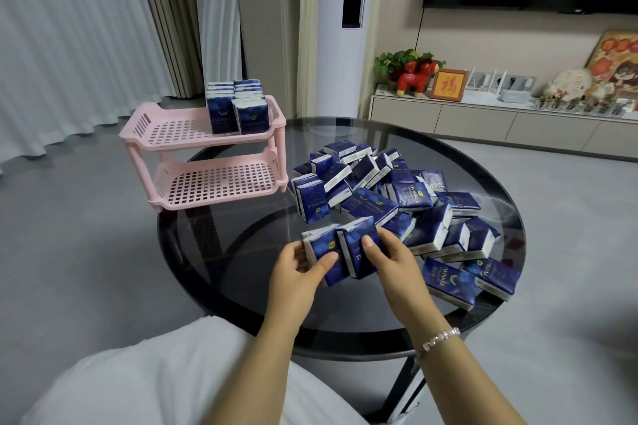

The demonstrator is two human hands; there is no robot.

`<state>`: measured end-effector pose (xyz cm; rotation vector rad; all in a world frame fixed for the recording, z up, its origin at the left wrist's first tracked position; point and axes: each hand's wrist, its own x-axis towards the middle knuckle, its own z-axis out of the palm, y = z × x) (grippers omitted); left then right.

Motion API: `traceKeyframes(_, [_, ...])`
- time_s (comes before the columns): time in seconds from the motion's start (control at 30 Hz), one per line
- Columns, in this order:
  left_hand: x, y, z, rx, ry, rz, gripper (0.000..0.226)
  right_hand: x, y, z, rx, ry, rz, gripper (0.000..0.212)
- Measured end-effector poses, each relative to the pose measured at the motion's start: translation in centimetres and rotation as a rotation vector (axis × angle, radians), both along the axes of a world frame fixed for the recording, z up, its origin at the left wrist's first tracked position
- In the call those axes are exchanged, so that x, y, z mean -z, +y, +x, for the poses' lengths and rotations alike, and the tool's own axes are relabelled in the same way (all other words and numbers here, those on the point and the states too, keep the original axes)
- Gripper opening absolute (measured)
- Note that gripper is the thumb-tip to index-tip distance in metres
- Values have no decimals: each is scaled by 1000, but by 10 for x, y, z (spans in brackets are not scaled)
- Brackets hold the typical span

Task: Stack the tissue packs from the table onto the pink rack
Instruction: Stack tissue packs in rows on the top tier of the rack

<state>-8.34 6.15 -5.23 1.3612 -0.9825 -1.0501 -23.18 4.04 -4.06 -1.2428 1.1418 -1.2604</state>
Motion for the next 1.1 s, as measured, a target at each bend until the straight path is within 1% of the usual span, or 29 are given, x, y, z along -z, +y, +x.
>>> traceKeyframes(0.07, [-2, 1, -1, 35, 9, -2, 33, 0, -1, 5, -22, -6, -25, 21])
traceKeyframes(0.27, [-7, 2, 3, 37, -14, -19, 39, 6, 0, 20, -117, 12, -56, 26])
traceKeyframes(0.4, [-9, 3, 7, 94, -30, -3, 45, 11, 0, 22, -185, 65, -60, 41])
traceKeyframes(0.53, [-11, -1, 26, 190, -42, -7, 50, 11, -6, 15, -350, 1, 33, 46])
traceKeyframes(0.6, [-12, -4, 40, 280, -79, 27, 56, 9, -10, 10, -449, 18, 72, 55])
traceKeyframes(0.7, [-16, 0, 57, 421, -179, 83, 65, 6, -16, 7, -561, 88, 89, 74])
traceKeyframes(0.77, [-17, 3, 62, 487, -324, 131, 83, 3, -17, 10, -601, 182, 67, 77])
traceKeyframes(0.8, [-18, 6, 62, 498, -410, 160, 92, 2, -19, 11, -613, 236, 44, 77])
traceKeyframes(0.87, [-21, 10, 60, 497, -535, 212, 101, 2, -23, 10, -630, 327, 7, 75])
traceKeyframes(1.0, [-20, 9, 55, 524, -663, 261, 109, -4, -30, 5, -624, 460, -22, 74])
traceKeyframes(1.1, [-19, 7, 56, 549, -725, 287, 112, -8, -34, 8, -606, 507, -42, 70])
